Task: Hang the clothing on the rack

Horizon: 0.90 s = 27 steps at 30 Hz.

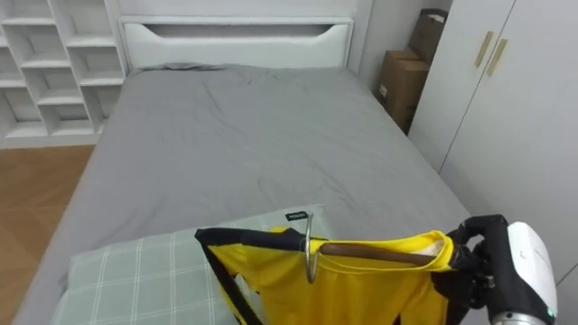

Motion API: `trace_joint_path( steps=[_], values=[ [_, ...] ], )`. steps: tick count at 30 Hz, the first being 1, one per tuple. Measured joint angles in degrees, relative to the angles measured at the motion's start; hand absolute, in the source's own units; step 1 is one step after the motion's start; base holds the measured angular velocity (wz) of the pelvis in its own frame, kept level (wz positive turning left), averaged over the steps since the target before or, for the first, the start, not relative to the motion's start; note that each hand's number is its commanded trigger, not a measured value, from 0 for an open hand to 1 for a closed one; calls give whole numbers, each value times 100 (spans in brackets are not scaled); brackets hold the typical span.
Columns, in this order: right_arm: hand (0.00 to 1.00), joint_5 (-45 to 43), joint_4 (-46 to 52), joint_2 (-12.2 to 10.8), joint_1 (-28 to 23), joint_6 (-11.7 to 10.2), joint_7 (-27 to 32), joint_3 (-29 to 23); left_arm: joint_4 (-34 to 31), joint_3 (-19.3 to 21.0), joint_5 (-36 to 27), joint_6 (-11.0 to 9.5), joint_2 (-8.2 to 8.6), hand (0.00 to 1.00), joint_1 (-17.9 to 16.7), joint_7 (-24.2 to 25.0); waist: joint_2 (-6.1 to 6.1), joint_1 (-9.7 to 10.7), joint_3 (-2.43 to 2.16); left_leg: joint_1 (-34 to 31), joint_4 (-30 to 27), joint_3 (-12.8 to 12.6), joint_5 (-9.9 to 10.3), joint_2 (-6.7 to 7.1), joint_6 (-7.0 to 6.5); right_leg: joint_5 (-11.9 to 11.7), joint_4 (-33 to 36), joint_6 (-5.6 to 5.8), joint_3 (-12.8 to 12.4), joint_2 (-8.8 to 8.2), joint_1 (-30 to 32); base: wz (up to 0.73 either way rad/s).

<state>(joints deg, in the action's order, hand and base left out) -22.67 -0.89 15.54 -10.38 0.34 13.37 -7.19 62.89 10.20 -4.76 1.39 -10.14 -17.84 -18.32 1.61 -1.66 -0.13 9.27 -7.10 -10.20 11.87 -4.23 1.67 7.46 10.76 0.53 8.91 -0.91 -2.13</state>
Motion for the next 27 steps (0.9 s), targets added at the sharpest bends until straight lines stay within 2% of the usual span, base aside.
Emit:
trace_joint_path(
  steps=[4,5,8,12,15,19,22,23,24,25,26,27],
  values=[
    [100,0,8,0,2,0,-296,40,-5,-57,291,-10,0,0,221,53,14,-7,22,-49,-13,-24,34,-10,10,3,4,0,-28,9,45,-4],
    [100,-10,26,0,11,-1,-361,43,-5,-66,458,-14,1,0,273,59,39,-30,9,-74,-30,-77,36,-9,10,2,37,0,-86,15,115,-17],
    [100,-2,118,0,13,-4,-406,37,5,-71,696,-27,-1,0,314,114,72,-4,36,-125,-29,-248,36,-7,8,-4,117,-8,-207,26,282,-27],
    [100,3,170,-1,-4,-11,-414,39,2,-180,1018,-14,-6,0,334,167,123,143,37,-149,-41,-431,57,-15,-5,-33,104,-11,-384,52,363,-24],
    [100,2,179,-39,-32,-12,-428,39,31,-275,1172,0,-8,0,366,304,159,219,23,-170,-43,-741,92,-31,-16,-112,119,-15,-655,119,542,-53],
    [100,17,519,-80,-244,-20,-458,40,202,-369,1166,21,-60,0,469,402,173,484,18,-214,-96,-1347,215,-103,-15,-245,240,-51,-1048,261,925,-75],
    [100,18,579,-79,-241,-19,-471,23,406,-368,1167,27,-136,0,613,433,200,646,19,-224,-328,-1902,370,-178,15,-399,331,-154,-1037,383,1147,-102],
    [100,33,585,-79,-214,-20,-477,36,407,-370,1161,22,-177,0,664,452,210,617,23,-218,-439,-2228,442,-228,34,-512,321,-218,-993,455,1243,-130],
    [100,35,587,-80,-198,-21,-478,36,415,-370,1140,23,-198,0,682,475,214,597,23,-192,-464,-2439,473,-250,46,-555,297,-249,-918,476,1284,-159],
    [100,32,588,-87,-143,-19,-479,52,479,-380,1039,29,-236,0,721,511,218,560,33,-115,-475,-2818,547,-321,70,-665,278,-379,-460,464,1363,-169],
    [100,32,594,-87,-101,-15,-479,109,591,-427,893,93,-263,0,760,525,197,490,88,-39,-482,-3251,628,-357,91,-718,276,-487,316,411,1398,-161],
    [100,33,598,-89,-107,-15,-479,123,637,-439,869,148,-265,0,765,531,183,502,98,1,-517,-3430,674,-387,106,-692,320,-514,637,383,1417,-132]
  ],
)
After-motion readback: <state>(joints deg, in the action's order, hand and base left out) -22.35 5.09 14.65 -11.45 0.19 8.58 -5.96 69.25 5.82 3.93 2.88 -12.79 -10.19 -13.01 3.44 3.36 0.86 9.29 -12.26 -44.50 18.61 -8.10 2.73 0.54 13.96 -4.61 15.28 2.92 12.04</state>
